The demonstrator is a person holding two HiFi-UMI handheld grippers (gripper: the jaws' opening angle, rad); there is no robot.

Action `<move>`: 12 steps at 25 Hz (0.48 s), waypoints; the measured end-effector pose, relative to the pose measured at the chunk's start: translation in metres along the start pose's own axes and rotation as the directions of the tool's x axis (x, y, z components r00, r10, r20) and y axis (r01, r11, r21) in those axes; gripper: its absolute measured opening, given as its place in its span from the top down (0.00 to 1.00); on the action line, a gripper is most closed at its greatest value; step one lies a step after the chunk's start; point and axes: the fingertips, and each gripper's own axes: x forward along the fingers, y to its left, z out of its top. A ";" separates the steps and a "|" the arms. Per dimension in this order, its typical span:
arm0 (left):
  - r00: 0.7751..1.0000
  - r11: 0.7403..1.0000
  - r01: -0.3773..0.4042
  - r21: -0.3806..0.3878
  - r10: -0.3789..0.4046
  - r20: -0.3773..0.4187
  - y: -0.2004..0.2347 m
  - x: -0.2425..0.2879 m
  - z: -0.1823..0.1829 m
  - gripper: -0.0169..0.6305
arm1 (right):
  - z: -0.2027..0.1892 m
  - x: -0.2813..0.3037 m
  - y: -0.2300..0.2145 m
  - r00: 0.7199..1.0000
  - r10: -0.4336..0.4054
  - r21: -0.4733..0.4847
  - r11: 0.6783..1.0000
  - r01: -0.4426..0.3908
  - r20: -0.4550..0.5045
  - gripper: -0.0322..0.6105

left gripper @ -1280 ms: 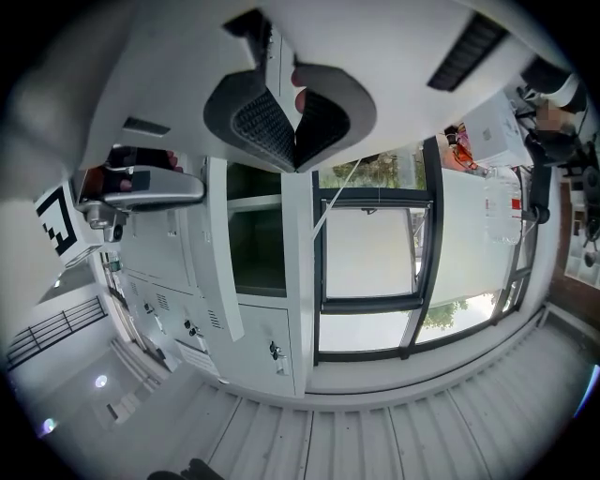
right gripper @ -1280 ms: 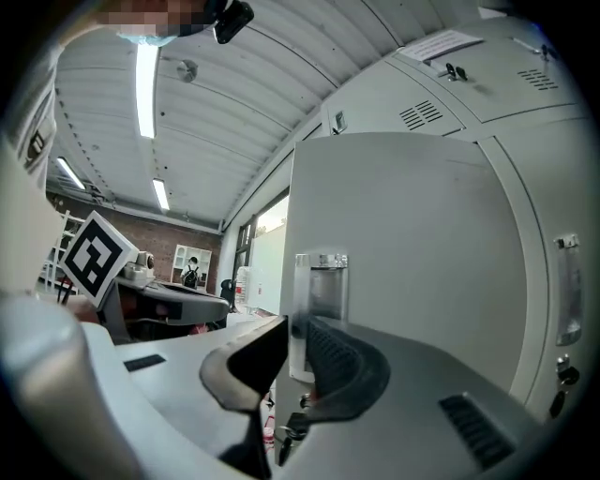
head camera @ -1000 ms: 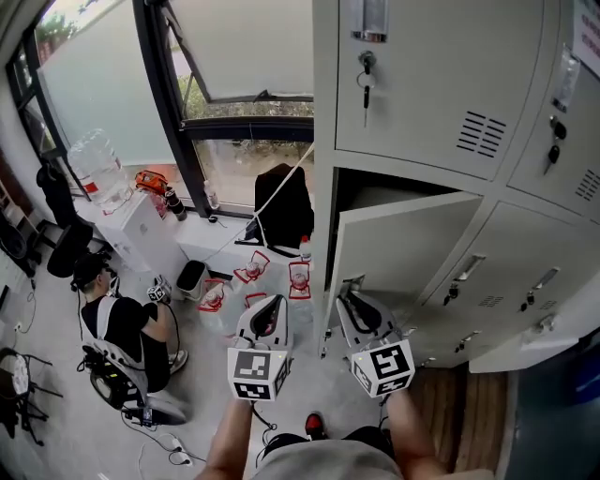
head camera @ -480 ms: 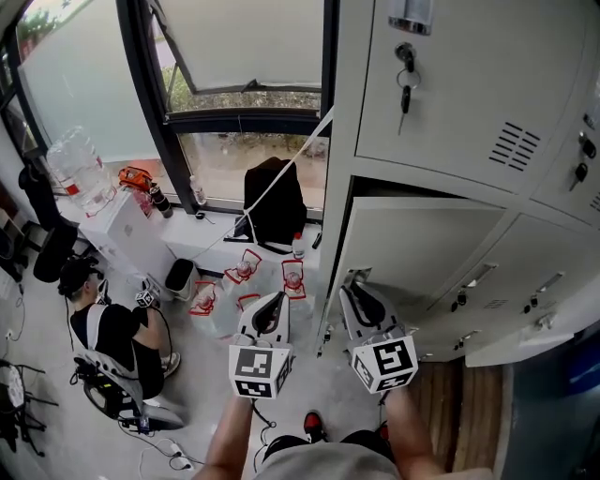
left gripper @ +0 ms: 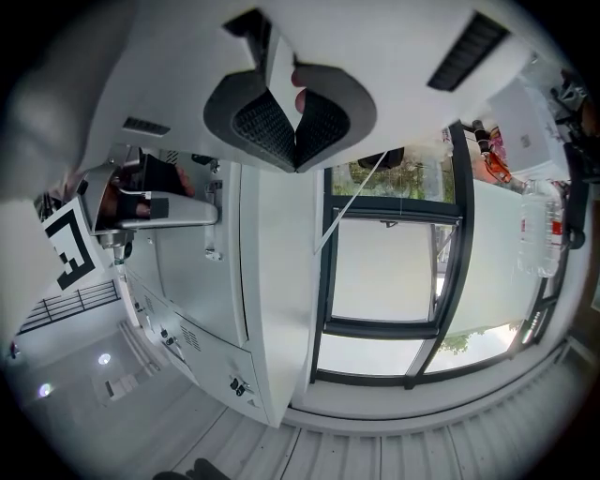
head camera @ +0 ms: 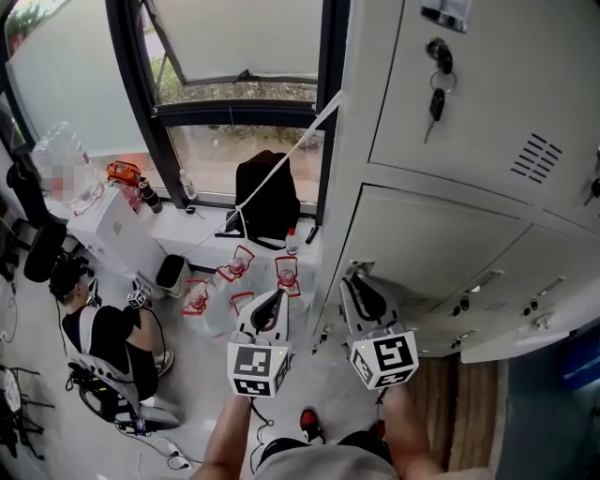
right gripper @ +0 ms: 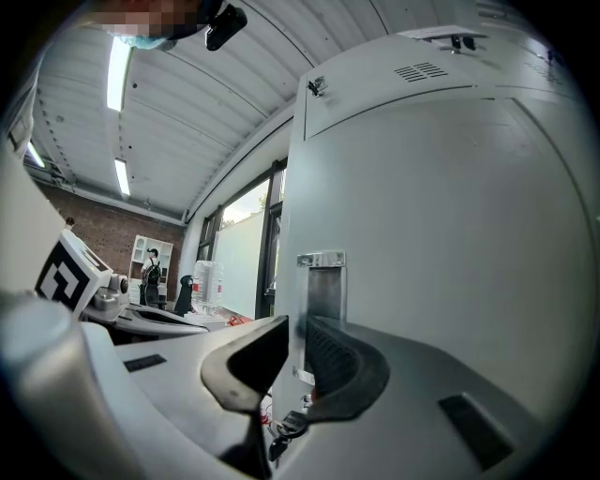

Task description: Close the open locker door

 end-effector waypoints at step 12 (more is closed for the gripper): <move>1.000 1.000 0.000 -0.008 0.000 -0.023 0.005 0.002 -0.010 0.94 | -0.001 0.011 -0.008 0.999 -0.034 0.000 0.999 0.034 0.000 0.85</move>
